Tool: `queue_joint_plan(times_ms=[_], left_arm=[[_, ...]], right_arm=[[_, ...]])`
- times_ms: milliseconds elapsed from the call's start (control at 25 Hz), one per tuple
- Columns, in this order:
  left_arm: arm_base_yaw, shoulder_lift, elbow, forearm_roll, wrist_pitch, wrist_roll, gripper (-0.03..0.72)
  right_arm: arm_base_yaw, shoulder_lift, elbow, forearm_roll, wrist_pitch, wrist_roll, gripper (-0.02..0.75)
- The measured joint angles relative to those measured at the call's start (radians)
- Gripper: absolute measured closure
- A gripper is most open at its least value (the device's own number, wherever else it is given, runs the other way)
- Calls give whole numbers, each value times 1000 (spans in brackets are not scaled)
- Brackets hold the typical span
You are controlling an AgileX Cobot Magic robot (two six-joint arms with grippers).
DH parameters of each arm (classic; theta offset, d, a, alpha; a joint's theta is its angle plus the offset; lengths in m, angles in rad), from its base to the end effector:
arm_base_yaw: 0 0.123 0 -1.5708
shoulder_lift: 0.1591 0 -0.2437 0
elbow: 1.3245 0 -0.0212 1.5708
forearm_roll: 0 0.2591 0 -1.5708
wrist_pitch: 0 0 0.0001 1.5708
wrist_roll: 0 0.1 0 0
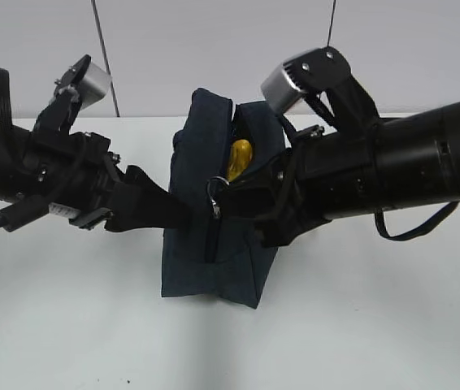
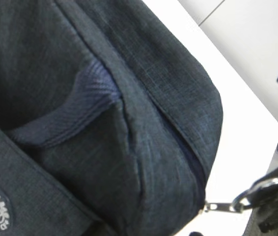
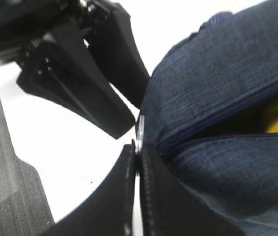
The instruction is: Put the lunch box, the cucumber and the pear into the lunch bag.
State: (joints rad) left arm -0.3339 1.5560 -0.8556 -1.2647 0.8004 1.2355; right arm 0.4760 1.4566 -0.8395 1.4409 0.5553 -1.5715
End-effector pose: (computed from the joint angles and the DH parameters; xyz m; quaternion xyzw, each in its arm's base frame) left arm 0.2644 -0.1642 0.1747 0.3014 0.8354 -0.3821 0.2553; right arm 0.2560 0.1909 0.2050 -0.3835 0.7728 0.3092 0.4002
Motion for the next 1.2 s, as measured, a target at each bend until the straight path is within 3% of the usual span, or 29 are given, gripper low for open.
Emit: queue_joint_plan(times_ms=[400,800,1200], left_arm=[[-60,42,0,-30,-91,24,379],[-60,69,-1,-55,-123,27,669],[-60,69,-1,-50,-127,27,692]], right_arm=[[0,0,-29,5,-4,0,732],[0,0,-29,28,-18,1,732],[0,0,-43,37,-51,1,732]])
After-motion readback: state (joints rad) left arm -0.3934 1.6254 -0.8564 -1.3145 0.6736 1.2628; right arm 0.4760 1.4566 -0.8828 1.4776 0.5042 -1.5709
